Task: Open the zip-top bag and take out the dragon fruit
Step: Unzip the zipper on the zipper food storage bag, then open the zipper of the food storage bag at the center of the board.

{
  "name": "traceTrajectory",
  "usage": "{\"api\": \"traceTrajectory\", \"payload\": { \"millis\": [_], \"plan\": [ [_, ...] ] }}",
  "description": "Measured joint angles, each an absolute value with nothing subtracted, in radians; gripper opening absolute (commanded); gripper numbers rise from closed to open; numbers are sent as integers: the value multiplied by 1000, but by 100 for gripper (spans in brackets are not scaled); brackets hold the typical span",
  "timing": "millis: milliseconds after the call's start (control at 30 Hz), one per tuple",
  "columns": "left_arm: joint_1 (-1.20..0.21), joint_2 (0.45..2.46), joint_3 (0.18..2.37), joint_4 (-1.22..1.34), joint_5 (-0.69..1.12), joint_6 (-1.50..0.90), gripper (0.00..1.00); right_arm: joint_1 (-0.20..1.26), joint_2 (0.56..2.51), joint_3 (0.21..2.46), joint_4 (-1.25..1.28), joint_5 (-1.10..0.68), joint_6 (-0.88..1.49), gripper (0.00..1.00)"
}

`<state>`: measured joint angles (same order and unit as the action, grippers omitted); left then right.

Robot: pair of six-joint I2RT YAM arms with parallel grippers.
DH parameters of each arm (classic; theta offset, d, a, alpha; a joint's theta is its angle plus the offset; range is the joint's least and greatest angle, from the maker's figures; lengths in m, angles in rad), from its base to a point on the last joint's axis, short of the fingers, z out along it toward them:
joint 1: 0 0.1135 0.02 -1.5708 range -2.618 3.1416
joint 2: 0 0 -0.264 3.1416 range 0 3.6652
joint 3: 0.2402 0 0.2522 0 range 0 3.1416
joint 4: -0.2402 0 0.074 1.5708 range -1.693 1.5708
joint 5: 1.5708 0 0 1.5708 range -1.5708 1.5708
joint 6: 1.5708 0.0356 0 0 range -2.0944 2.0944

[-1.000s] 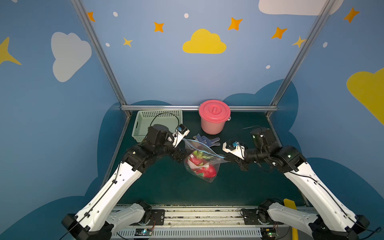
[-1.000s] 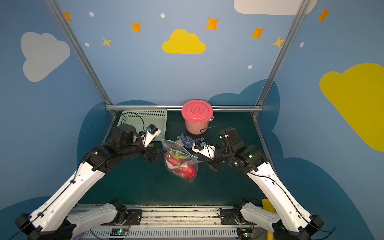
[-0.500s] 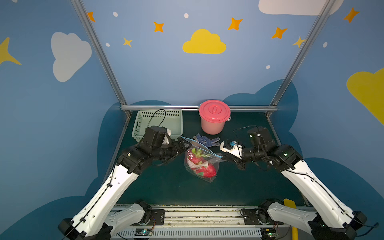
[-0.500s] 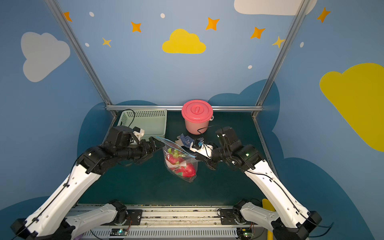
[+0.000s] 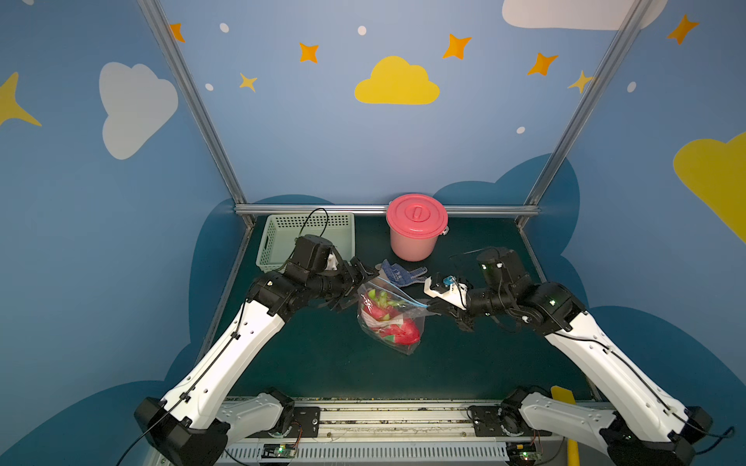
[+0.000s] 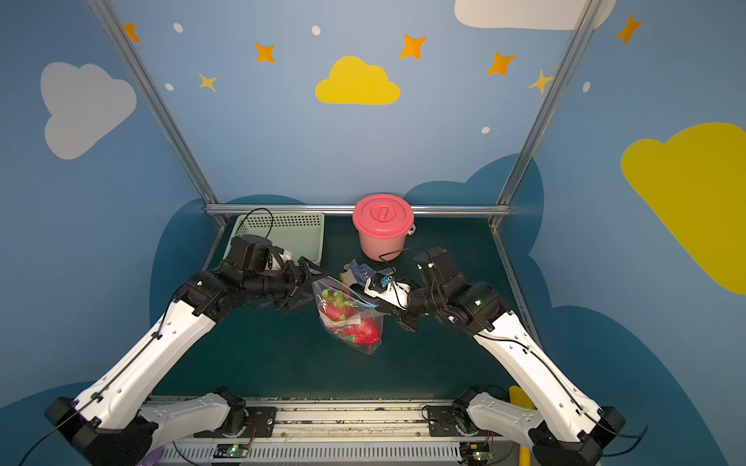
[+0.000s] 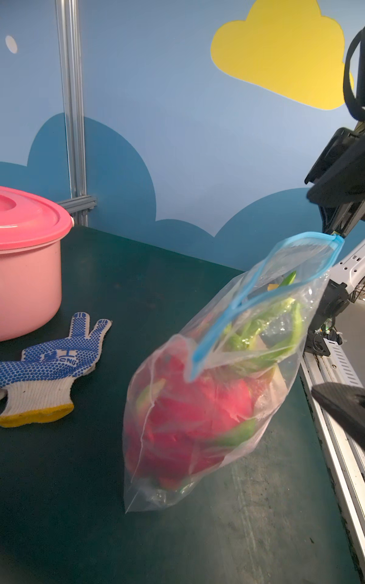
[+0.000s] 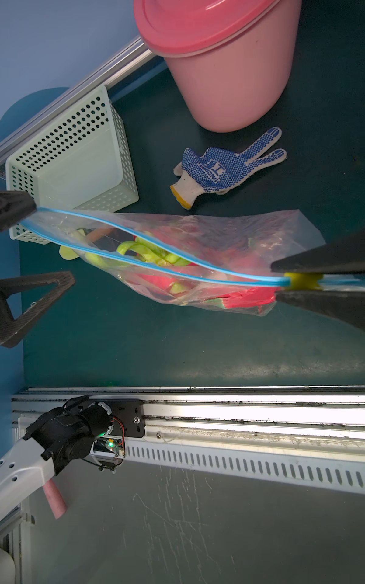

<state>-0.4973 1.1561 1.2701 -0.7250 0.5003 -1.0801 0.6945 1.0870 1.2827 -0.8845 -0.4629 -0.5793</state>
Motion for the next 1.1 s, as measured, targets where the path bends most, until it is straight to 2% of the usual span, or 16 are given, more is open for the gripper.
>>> {"api": "traceTrajectory", "payload": {
  "millis": [333, 600, 700, 800, 867, 933, 1000, 1100],
  "plan": [
    [-499, 1105, 1193, -694, 510, -1110, 75, 696, 1089, 1282, -877, -463, -580, 6],
    [-500, 1151, 1180, -668, 512, -1111, 71, 709, 1089, 1273, -871, -463, -578, 6],
    [-500, 1176, 1184, -662, 515, -1108, 66, 716, 1089, 1265, -871, -460, -575, 6],
    [-498, 1190, 1187, -658, 519, -1106, 48, 721, 1089, 1262, -869, -458, -572, 6],
    [-495, 1192, 1187, -656, 523, -1106, 24, 725, 1089, 1262, -865, -455, -571, 6],
    [-489, 1191, 1187, -653, 528, -1106, 12, 731, 1090, 1262, -864, -451, -571, 6],
    [-477, 1192, 1189, -653, 537, -1107, 4, 739, 1090, 1262, -864, -441, -571, 6],
    [-455, 1211, 1217, -664, 552, -1094, 4, 746, 1088, 1262, -865, -422, -572, 7]
  ]
}}
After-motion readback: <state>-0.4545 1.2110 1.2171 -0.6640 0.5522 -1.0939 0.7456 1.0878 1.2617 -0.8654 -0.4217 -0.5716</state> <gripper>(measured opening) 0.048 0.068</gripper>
